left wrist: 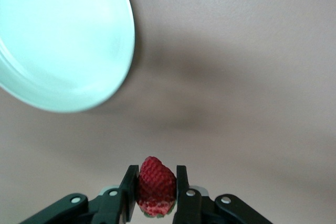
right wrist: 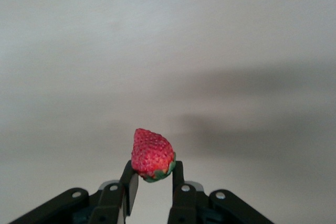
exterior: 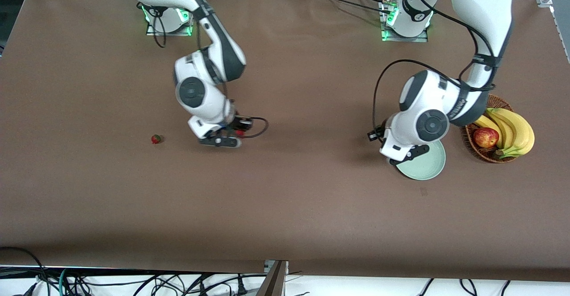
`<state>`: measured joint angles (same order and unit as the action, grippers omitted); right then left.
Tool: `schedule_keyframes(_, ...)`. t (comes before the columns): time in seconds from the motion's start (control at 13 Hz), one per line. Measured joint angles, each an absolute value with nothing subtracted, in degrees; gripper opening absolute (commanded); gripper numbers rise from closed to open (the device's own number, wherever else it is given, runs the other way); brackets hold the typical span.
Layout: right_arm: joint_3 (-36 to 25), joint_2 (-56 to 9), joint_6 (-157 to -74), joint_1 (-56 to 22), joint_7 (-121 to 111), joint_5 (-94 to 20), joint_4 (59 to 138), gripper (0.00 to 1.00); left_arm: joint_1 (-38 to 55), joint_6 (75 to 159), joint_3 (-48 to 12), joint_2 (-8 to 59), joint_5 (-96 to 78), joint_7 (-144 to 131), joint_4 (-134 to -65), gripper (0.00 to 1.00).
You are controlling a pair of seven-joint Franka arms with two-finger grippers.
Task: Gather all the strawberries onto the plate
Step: 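Place the strawberry on the plate with the left gripper while the right grasps another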
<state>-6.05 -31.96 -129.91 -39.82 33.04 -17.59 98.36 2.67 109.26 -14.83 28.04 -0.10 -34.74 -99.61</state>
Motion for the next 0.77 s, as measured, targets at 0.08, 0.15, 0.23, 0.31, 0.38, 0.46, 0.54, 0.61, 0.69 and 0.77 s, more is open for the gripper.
schedule_keyframes(0.08,-5.34,-34.30,-130.00,-41.77,38.38,-17.59,95.45,0.15,1.27,108.90,-14.79,28.07,-0.10,-29.63,-99.88,0.10)
schedule_keyframes(0.15,-5.12,-36.70,-130.72,-44.27,43.65,-17.59,92.78,0.16,-0.11,108.63,-14.75,28.09,-0.10,-24.72,-100.20,0.12)
schedule_keyframes(0.23,-5.02,-39.19,-132.66,-46.97,49.01,-17.59,90.24,0.16,-1.54,108.47,-14.69,28.12,0.12,-19.65,-100.47,0.12)
schedule_keyframes(0.31,-4.99,-41.71,-135.24,-49.64,54.05,-17.59,87.91,0.18,-3.08,108.43,-14.64,28.17,0.91,-14.22,-100.68,0.14)
schedule_keyframes(0.38,-5.00,-44.25,-137.99,-52.12,58.69,-17.58,85.72,0.19,-4.72,108.43,-14.61,28.28,2.98,-8.12,-100.80,0.14)
schedule_keyframes(0.46,-5.04,-46.44,-140.16,-53.91,62.07,-17.58,84.02,0.22,-6.07,108.65,-14.59,28.47,5.42,-2.52,-100.86,0.14)
schedule_keyframes(0.54,-5.06,-48.25,-142.07,-55.01,64.21,-17.58,82.79,0.29,-6.99,109.46,-14.59,28.78,7.82,2.11,-100.95,0.14)
schedule_keyframes(0.61,-5.07,-49.59,-143.77,-55.54,65.33,-17.59,82.12,0.34,-7.42,110.75,-14.59,29.21,9.66,5.39,-101.05,0.17)
schedule_keyframes(0.69,-5.08,-50.69,-145.52,-55.77,66.11,-17.59,81.76,0.47,-7.47,112.03,-14.62,29.79,11.35,7.68,-101.18,0.23)
schedule_keyframes(0.77,-5.07,-51.53,-147.26,-55.88,66.83,-17.59,81.59,0.66,-7.45,113.36,-14.77,30.39,12.77,9.21,-101.53,0.23)
